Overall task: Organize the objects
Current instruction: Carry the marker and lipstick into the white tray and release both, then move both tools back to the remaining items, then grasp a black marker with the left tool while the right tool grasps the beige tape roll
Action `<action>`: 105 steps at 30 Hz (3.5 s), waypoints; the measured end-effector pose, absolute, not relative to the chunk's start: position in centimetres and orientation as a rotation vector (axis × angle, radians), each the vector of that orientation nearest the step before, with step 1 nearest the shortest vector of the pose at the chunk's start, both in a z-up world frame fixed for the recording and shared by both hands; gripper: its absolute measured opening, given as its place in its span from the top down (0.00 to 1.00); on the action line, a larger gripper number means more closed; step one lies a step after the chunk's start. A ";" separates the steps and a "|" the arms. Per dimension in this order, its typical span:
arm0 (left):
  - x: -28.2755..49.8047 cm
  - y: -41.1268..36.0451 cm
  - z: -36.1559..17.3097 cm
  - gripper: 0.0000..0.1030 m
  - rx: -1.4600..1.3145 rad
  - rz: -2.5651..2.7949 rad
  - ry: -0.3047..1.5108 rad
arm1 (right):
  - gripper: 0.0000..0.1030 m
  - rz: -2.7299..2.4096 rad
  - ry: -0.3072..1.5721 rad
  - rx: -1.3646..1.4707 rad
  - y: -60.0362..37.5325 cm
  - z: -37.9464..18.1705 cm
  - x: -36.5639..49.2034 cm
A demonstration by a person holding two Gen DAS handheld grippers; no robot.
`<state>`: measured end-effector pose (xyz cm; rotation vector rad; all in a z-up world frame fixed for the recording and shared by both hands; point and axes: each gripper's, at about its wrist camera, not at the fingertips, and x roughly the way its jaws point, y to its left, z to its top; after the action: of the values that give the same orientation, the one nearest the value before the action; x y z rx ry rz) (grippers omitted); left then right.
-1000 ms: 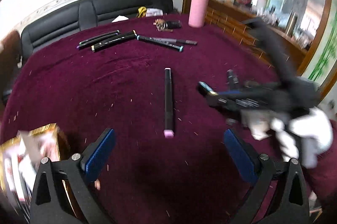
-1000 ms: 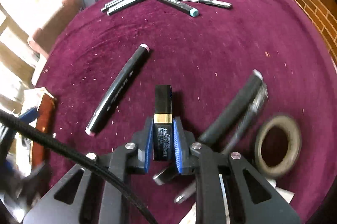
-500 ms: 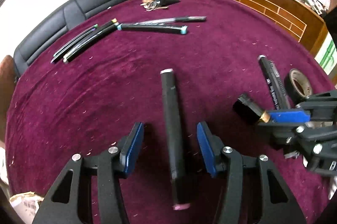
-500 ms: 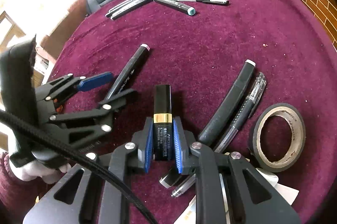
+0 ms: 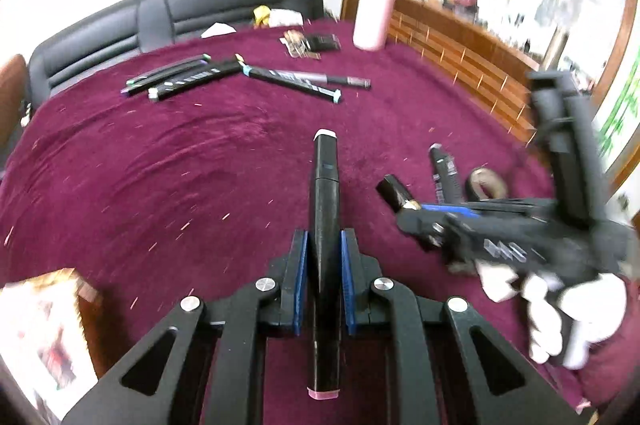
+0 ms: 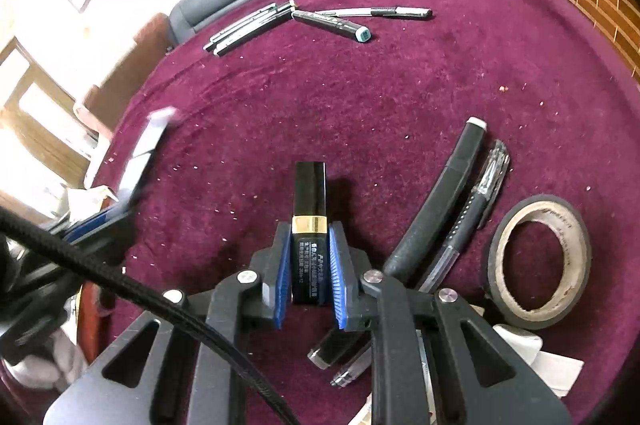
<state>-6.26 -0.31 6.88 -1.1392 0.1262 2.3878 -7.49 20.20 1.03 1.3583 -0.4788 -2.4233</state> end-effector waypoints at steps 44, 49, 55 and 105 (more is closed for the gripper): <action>12.9 -32.3 2.5 0.86 -1.241 2.738 -0.632 | 0.83 -1.870 -0.021 1.369 -15.5 1.3 6.6; 13.6 -32.7 3.4 0.72 -1.217 2.762 -0.643 | 0.78 -1.882 -0.036 1.346 -15.1 1.7 6.4; 14.7 -32.7 5.1 0.71 -1.156 2.801 -0.636 | 0.78 -1.888 -0.123 1.317 -12.7 2.5 6.2; 6.3 -6.7 6.0 0.41 -1.262 2.244 -0.237 | 0.90 -2.702 -0.301 1.498 25.9 1.4 -5.5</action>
<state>6.27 -6.71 5.97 -1.2622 -0.2368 2.2436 -5.55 25.88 1.36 1.4979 -0.3007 -2.7021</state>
